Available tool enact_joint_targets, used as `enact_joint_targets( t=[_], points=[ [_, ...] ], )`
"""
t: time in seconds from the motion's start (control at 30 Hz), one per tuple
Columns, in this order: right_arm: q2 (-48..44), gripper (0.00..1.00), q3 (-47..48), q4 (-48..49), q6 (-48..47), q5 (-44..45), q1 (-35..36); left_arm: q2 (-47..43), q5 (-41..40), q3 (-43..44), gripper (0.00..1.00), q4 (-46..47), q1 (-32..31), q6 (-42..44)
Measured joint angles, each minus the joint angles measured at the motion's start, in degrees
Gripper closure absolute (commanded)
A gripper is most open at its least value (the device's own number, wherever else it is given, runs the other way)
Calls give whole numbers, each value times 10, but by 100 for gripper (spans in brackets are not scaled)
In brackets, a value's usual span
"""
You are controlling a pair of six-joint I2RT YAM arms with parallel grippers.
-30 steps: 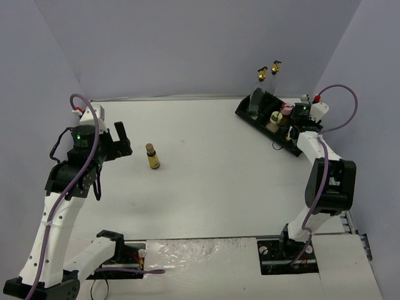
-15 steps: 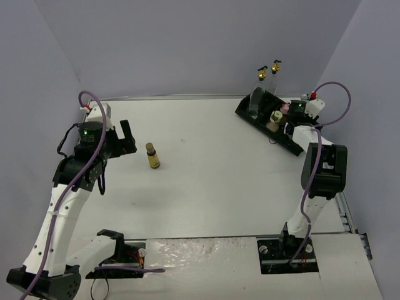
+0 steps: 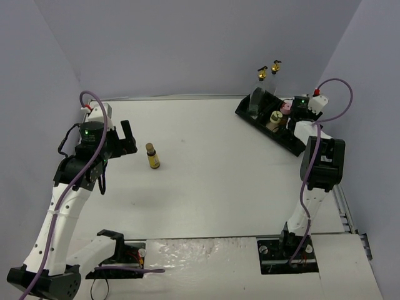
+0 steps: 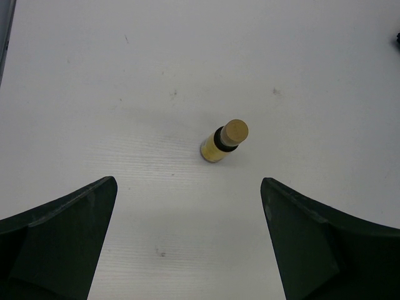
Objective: Organize the condiment bottles
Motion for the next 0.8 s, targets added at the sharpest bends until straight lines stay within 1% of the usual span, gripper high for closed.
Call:
enact_joint_targets(
  t=[0.5,0.57,0.67,0.8],
  points=[
    [37,100,29,-4,6,8,-22,4,0,0,3,0,0,0],
    [38,98,32,-6,8,8,-23,4,0,0,3,0,0,0],
    [41,89,36,-10,12,8,-23,4,0,0,3,0,0,0],
    [42,82,41,-16,13,4,-23,5,0,0,3,1,0,0]
  ],
)
